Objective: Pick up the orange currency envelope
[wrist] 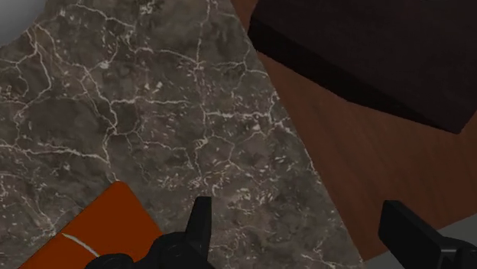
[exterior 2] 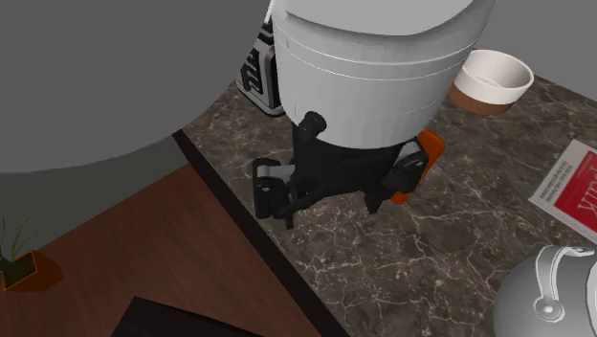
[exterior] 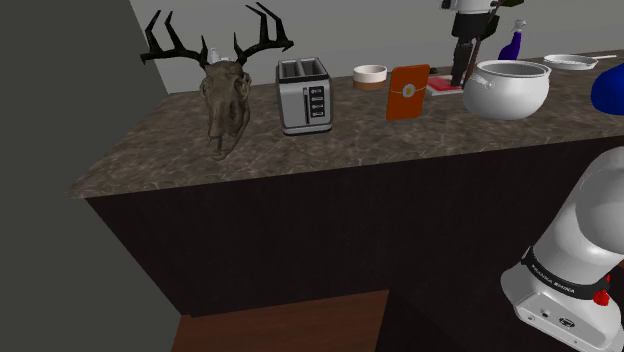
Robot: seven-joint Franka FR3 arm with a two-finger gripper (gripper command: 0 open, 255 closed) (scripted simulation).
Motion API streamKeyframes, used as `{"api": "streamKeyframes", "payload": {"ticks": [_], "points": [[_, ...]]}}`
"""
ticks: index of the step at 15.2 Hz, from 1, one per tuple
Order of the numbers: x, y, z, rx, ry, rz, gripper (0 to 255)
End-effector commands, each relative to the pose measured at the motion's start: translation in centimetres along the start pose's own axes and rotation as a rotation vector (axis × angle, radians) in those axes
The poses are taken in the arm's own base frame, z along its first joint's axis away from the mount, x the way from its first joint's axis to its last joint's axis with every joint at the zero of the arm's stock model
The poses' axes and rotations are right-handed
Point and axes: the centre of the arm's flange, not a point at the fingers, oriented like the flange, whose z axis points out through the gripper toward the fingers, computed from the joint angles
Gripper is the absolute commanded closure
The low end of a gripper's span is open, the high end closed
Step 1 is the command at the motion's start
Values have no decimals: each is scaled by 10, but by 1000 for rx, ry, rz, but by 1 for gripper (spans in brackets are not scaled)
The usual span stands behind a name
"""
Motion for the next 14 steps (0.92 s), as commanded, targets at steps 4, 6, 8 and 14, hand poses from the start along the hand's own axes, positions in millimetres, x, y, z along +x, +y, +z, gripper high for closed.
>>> {"api": "streamKeyframes", "payload": {"ticks": [4,6,8,14], "points": [[22,68,-3,20,3,-187,0],[35,92,-3,29,4,-259,0],[50,116,-2,38,6,-331,0],[101,177,0,64,11,-540,0]]}}
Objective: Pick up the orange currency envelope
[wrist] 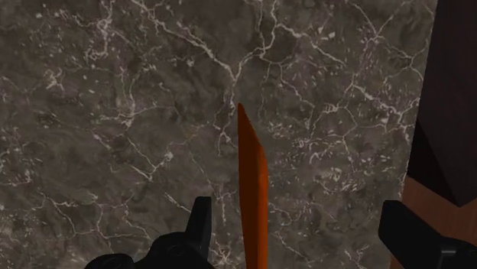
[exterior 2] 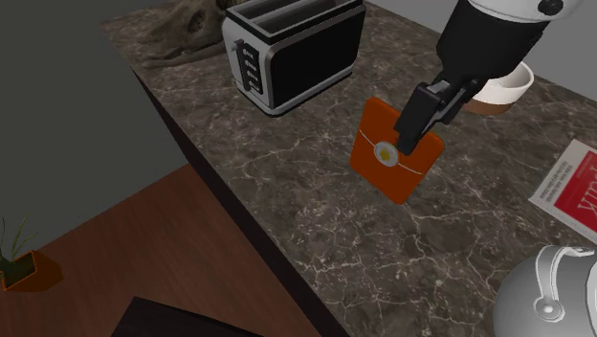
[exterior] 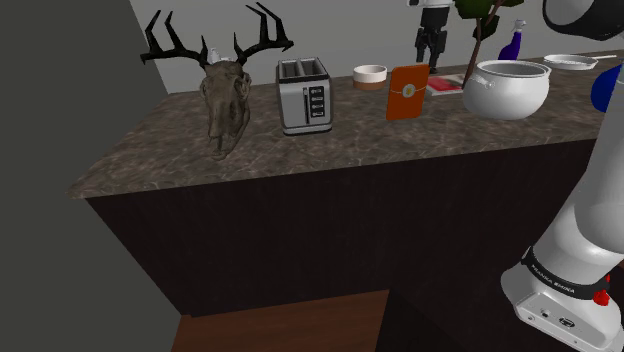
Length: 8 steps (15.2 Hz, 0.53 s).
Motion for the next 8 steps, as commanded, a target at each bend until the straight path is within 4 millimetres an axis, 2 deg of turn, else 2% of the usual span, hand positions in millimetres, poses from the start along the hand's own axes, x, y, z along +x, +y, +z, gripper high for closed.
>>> {"api": "streamKeyframes", "payload": {"ticks": [1,8], "points": [[4,16,5,4,2,-41,0],[3,17,39,4,2,-41,0]]}}
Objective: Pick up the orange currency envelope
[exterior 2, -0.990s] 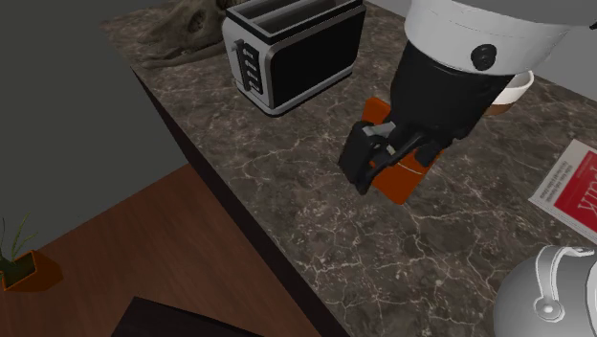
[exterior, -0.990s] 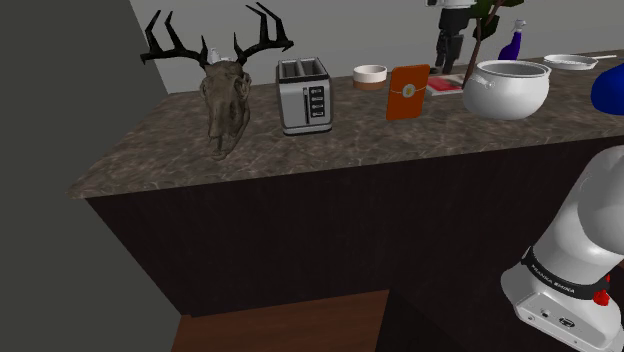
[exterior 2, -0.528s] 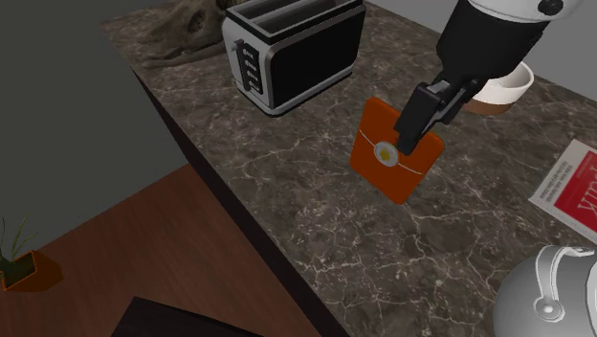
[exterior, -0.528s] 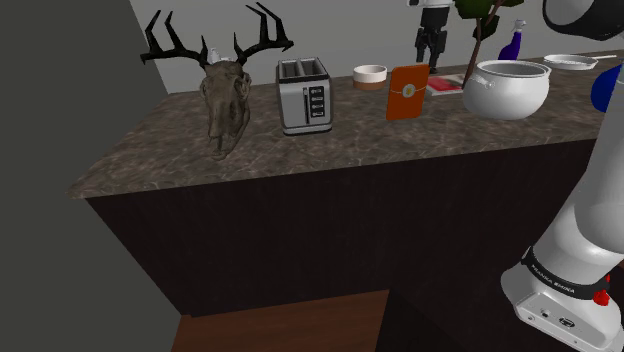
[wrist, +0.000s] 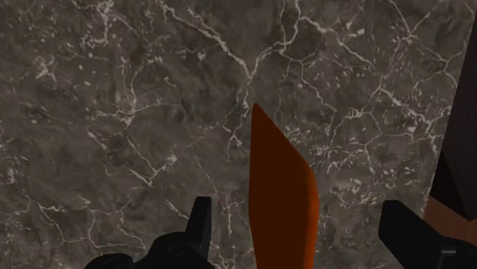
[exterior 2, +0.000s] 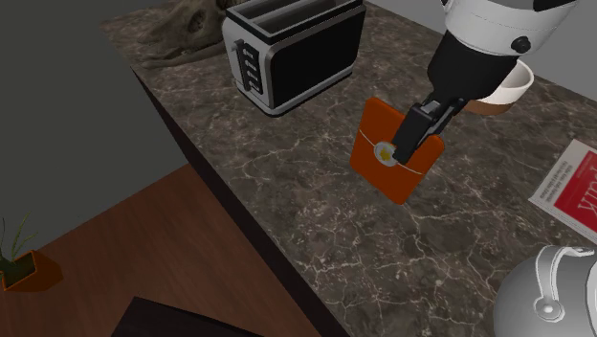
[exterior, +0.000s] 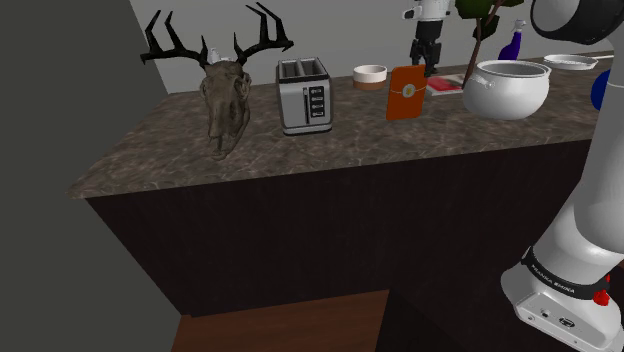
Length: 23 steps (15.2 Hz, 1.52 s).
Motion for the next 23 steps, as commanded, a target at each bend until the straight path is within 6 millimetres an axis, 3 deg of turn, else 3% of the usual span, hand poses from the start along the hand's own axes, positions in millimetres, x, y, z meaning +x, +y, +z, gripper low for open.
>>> {"api": "streamKeyframes", "payload": {"ticks": [1,2,11,23], "points": [[0,1,5,0,0,0,0],[0,2,5,-1,0,0,255],[0,1,5,0,0,0,255],[1,-2,-59,0,0,0,255]]}}
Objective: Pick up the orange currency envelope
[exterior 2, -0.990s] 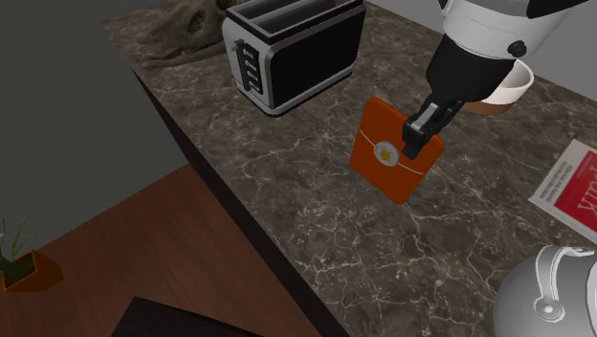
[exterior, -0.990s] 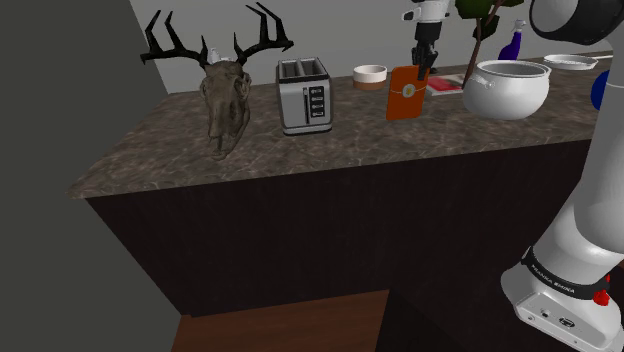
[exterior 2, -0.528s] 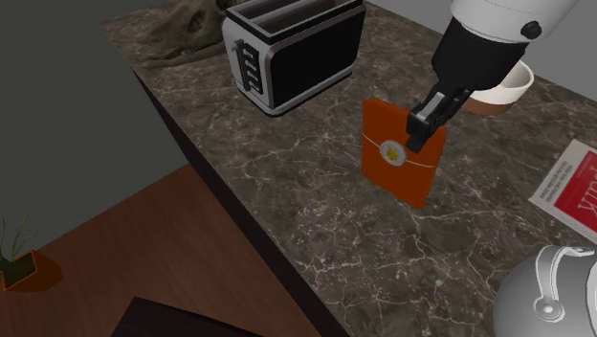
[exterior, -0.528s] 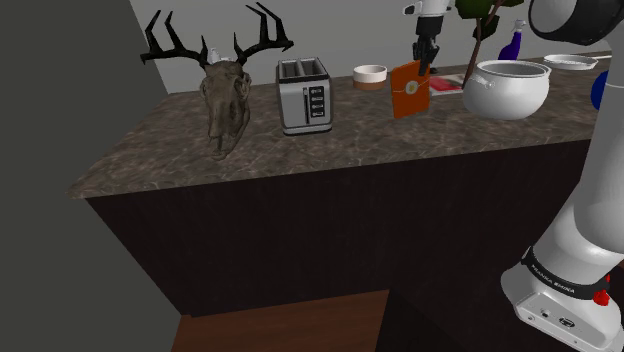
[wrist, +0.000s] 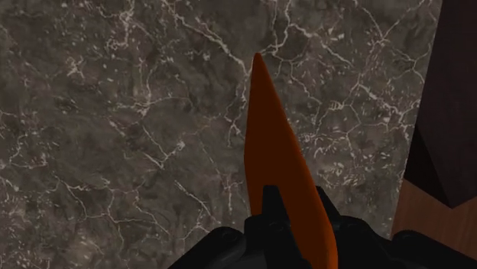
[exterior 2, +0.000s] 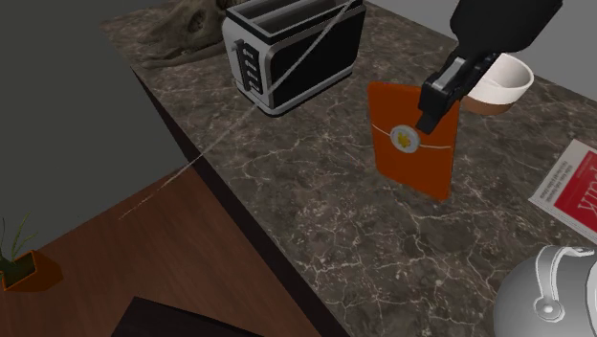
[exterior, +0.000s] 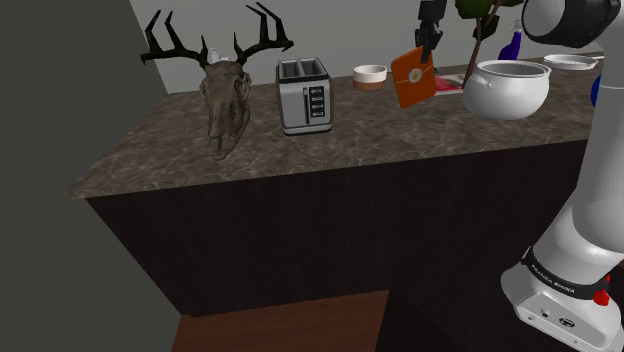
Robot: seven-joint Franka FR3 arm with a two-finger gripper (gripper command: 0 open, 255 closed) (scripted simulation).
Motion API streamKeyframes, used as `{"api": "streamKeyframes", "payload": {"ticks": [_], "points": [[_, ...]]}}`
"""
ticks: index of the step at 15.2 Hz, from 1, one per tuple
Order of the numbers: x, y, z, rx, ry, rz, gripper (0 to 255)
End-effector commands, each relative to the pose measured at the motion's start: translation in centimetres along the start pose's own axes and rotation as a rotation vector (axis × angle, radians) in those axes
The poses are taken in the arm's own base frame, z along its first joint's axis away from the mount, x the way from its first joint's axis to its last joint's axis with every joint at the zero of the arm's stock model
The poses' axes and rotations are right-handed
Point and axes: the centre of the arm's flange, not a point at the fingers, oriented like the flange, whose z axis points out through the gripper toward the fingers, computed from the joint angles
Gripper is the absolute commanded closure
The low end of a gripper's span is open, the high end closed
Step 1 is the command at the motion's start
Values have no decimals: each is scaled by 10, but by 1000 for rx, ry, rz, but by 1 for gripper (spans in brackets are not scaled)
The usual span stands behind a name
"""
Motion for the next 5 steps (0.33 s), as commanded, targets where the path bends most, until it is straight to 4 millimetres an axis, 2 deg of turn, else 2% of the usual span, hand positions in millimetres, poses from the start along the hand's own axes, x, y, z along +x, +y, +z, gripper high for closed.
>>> {"api": "streamKeyframes", "payload": {"ticks": [1,3,5], "points": [[0,-1,-11,0,0,0,255],[0,-1,-21,0,0,0,255],[0,-1,-22,0,0,0,255]]}}
